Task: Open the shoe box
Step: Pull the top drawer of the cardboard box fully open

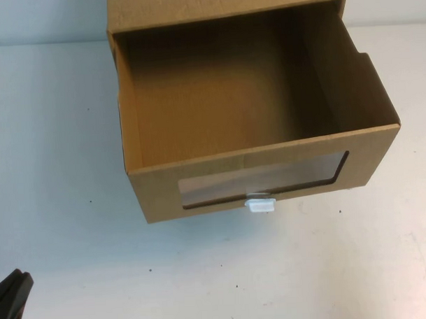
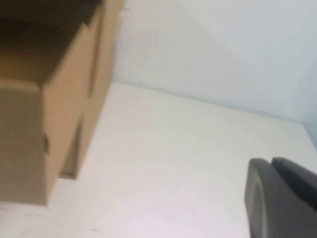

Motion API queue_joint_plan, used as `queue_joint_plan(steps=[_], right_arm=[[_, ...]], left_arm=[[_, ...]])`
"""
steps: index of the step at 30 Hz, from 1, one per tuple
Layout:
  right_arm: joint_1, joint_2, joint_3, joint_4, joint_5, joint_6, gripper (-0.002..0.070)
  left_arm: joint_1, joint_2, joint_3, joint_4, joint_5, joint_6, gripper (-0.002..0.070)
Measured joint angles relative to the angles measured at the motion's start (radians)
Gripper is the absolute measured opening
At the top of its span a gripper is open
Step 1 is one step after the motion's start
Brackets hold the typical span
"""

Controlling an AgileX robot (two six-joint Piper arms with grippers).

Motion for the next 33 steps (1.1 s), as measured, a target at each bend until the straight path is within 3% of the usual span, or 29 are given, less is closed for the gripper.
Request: queue_joint_plan(steps=[4,10,16,33], right_arm=[[-0.002,-0.172,0.223,0.01,-0.16,0.0,-0.0013],[-0.03,-0.367,0.368,0.055,-0.188,0.0,-0.0013],[-0.052,-0.486,0.403,0.063,-0.181,0.0,-0.0013],[-0.062,-0.492,0.403,0.1,-0.145,0.005,-0.0013]], left_arm=[[0.0,0.0,0.0,0.0,0.0,0.0,-0.0005],[0.0,0.0,0.0,0.0,0.0,0.0,-0.0005],[0.0,0.0,0.0,0.0,0.0,0.0,-0.0005],[0.013,-0.011,0.0,0.0,0.0,0.0,-0.0005]])
